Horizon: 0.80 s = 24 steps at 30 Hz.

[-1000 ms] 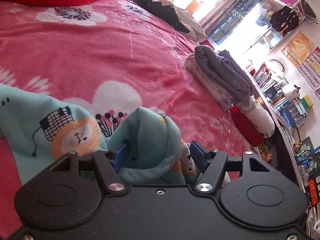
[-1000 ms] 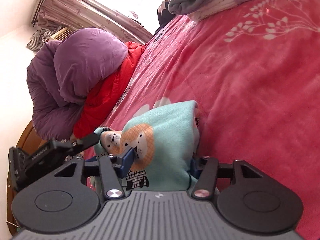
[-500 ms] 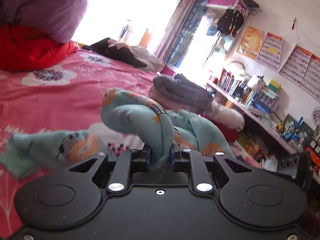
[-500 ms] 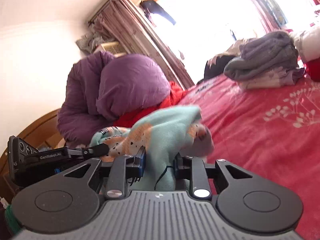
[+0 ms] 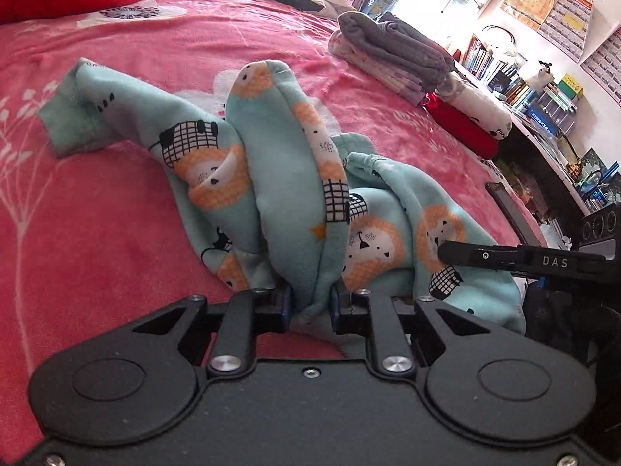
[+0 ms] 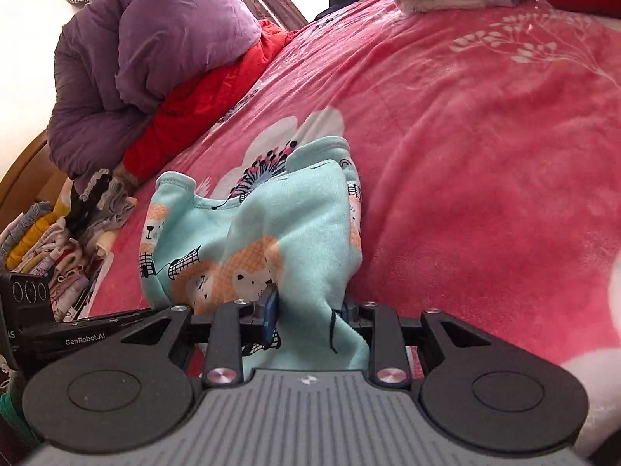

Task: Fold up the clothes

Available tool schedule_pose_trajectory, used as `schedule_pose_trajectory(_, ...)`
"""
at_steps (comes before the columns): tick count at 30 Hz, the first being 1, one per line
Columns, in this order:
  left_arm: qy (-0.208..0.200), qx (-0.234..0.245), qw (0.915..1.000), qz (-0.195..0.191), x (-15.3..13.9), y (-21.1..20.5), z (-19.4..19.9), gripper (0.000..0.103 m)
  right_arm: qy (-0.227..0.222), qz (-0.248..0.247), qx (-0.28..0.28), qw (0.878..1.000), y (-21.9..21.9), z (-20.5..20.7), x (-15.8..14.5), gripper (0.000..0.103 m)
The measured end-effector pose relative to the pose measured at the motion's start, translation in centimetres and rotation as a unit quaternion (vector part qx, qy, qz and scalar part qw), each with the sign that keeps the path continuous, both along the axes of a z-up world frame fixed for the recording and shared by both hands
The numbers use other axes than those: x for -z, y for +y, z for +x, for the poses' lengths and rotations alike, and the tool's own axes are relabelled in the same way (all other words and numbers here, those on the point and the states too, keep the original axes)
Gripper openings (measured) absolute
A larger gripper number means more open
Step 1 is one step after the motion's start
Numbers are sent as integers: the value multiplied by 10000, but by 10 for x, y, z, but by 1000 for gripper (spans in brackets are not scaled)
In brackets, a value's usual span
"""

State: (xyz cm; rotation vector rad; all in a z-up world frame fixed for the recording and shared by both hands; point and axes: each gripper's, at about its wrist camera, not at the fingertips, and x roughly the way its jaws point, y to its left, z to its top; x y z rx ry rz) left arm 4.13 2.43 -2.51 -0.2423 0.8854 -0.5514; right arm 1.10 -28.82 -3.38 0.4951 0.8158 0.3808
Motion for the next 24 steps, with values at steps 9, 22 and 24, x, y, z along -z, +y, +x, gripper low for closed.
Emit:
schedule_pose_trajectory(9, -20, -286, 9995, -139, -10, 14, -14, 55, -978, 23, 386, 9945, -13, 0, -20, 17)
schedule_pose_trajectory(22, -476, -1049, 9931, 207, -47, 22, -19, 56, -666, 708, 2406, 9657, -85, -16, -12, 8)
schedule_pose_trajectory(24, -571, -1129, 9918, 188, -49, 20, -17, 56, -402, 813, 2756, 9570, -97, -15, -4, 17)
